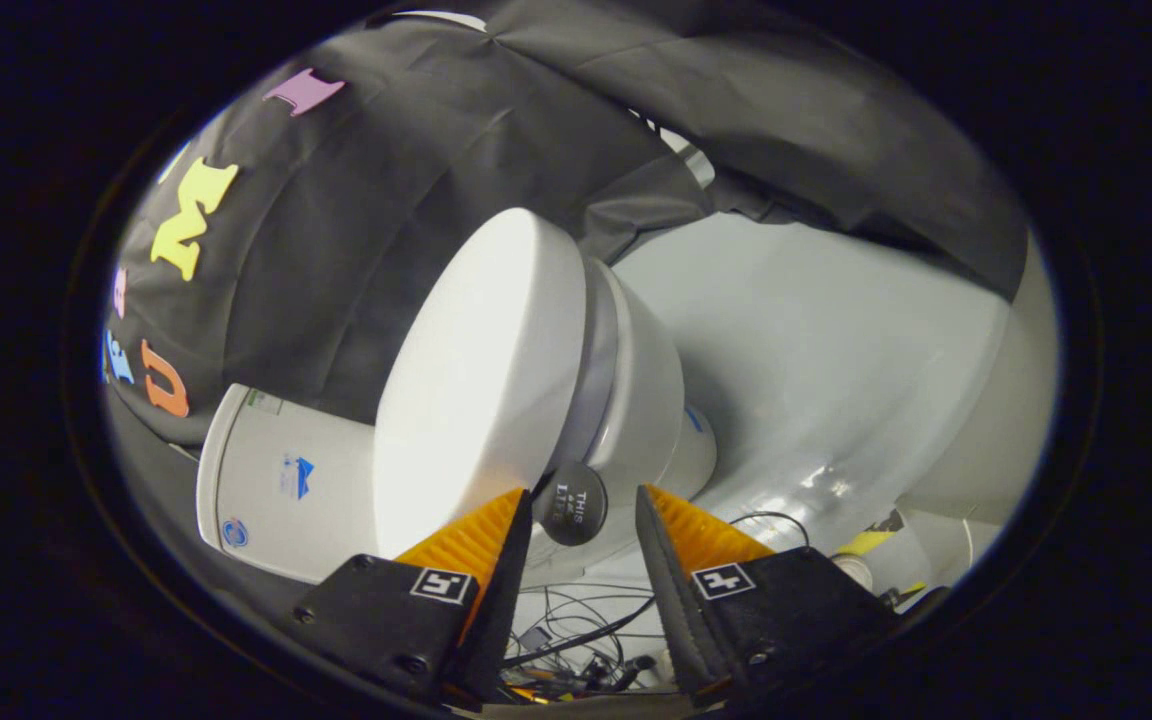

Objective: Open the toilet lid.

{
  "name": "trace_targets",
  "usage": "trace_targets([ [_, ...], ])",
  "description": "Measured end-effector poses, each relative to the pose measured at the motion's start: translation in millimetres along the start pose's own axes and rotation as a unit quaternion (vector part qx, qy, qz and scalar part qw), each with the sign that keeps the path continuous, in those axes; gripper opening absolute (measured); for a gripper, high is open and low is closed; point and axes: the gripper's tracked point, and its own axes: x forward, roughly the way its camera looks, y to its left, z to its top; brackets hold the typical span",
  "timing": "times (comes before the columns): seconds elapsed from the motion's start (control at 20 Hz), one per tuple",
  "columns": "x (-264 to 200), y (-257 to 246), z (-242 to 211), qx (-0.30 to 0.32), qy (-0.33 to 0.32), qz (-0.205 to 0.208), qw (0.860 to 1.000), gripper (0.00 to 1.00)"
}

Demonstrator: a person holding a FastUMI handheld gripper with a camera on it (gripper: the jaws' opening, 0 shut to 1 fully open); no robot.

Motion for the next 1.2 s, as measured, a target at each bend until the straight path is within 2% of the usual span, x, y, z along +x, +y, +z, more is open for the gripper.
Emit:
trace_targets([
  [0.15,5,-2,2,0.006,0.002,-0.001,1.0,0.57],
  [0.3,7,3,4,0.03,0.01,0.015,0.999,0.36],
  [0.6,11,6,5,0.098,0.018,0.035,0.994,0.26],
  [0.8,8,12,6,0.115,0.02,0.043,0.992,0.16],
  [1.0,2,17,6,0.106,0.019,0.044,0.993,0.1],
  [1.2,-3,25,10,0.104,0.014,0.05,0.993,0.1],
])
